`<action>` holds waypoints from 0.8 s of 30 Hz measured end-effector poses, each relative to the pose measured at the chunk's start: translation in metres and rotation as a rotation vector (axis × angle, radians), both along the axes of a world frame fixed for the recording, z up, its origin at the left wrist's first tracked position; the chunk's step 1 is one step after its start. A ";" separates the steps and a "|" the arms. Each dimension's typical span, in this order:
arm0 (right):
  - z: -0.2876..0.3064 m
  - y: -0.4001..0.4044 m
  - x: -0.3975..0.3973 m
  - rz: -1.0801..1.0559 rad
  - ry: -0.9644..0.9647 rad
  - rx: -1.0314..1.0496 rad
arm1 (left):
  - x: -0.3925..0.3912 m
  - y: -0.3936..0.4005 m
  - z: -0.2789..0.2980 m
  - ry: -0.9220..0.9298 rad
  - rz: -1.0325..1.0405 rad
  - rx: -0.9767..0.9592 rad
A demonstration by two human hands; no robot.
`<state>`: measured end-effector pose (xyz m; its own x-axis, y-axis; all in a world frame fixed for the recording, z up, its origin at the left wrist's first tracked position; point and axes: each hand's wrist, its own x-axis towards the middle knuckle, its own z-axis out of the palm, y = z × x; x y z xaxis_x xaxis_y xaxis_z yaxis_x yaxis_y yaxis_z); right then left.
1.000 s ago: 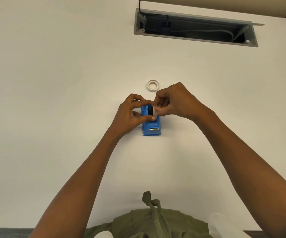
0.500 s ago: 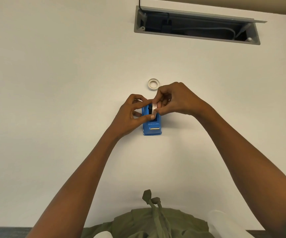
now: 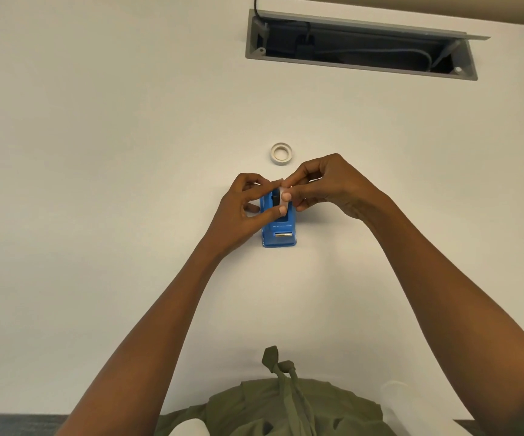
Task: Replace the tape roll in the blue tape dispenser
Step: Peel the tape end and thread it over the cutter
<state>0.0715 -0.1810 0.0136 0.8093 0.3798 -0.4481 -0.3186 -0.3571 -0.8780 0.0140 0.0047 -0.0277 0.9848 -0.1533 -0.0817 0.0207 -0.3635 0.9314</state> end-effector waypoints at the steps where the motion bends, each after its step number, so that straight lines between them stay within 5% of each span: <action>1: -0.001 0.001 0.000 -0.012 0.001 0.000 | 0.000 0.000 0.000 0.001 -0.001 0.001; 13: 0.002 0.006 0.005 -0.104 0.125 0.019 | 0.001 0.002 -0.002 -0.009 -0.024 0.003; 24: 0.020 0.005 -0.005 0.107 -0.168 -0.182 | 0.002 0.002 -0.005 -0.007 -0.018 0.002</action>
<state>0.0668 -0.1757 0.0341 0.8376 0.3925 -0.3799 -0.1258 -0.5380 -0.8335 0.0160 0.0070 -0.0328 0.9825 -0.1706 -0.0750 0.0077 -0.3653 0.9309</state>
